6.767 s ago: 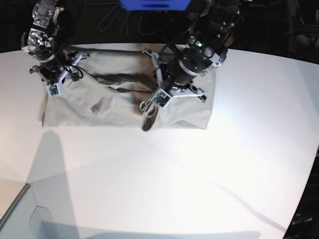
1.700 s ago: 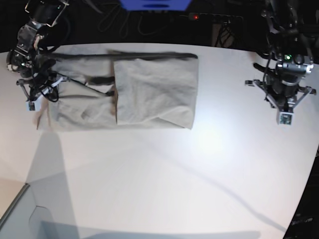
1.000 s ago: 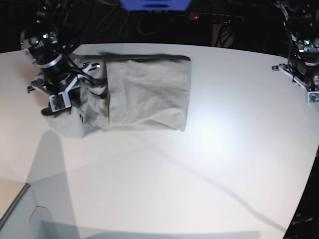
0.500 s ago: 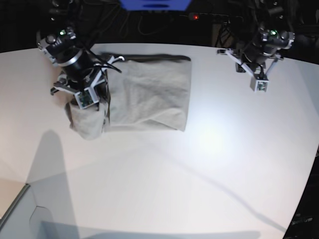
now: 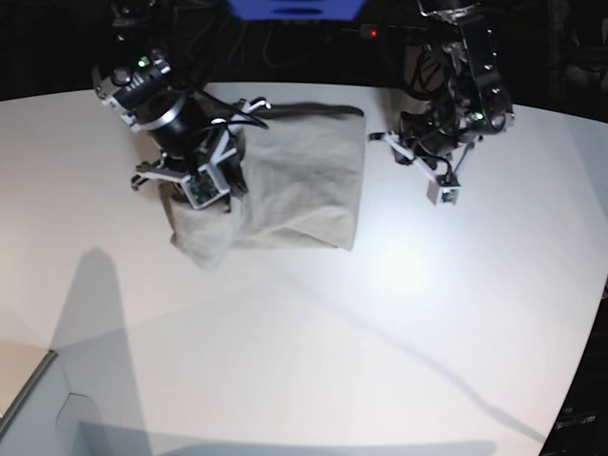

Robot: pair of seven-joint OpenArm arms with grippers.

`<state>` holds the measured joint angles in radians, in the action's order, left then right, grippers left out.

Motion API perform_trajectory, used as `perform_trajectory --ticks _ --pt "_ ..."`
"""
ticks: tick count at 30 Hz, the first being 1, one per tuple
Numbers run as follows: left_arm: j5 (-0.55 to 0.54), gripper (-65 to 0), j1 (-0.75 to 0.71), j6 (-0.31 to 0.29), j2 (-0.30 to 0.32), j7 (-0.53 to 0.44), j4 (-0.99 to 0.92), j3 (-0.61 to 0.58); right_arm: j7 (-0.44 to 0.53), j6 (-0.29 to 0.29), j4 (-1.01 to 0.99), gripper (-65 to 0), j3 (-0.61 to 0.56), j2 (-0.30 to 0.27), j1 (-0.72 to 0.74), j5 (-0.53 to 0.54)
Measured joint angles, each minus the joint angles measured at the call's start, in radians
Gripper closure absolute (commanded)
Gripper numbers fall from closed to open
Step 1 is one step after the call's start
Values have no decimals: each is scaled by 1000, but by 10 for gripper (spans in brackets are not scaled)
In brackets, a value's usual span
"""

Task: Layout the t-shirt on the table in an organized manner, then fold the t-shirt properly
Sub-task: 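Fold the held end with the right gripper over the folded half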

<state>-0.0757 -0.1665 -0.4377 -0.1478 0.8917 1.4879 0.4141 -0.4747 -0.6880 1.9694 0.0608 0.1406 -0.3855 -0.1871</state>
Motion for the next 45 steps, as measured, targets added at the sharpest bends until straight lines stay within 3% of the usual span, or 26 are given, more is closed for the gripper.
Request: perform_trajectory --ticks 4,7,10,21,45 --pt "-5 0 0 -1 5 2 -10 -103 3 0 0 0 -65 0 0 -23" --pt "-4 0 0 -1 6 2 -11 -114 3 0 -2 0 -127 -3 5 -108" --pt "-5 0 1 -1 12 2 -17 -112 0 0 -14 0 -170 -5 19 -120" --pt "-8 0 -2 -1 11 -1 -17 -115 -3 0 -197 0 -172 -5 137 -120" --pt "-8 0 -2 -1 20 -2 -17 -115 -6 0 -294 0 -195 -9 192 -125"
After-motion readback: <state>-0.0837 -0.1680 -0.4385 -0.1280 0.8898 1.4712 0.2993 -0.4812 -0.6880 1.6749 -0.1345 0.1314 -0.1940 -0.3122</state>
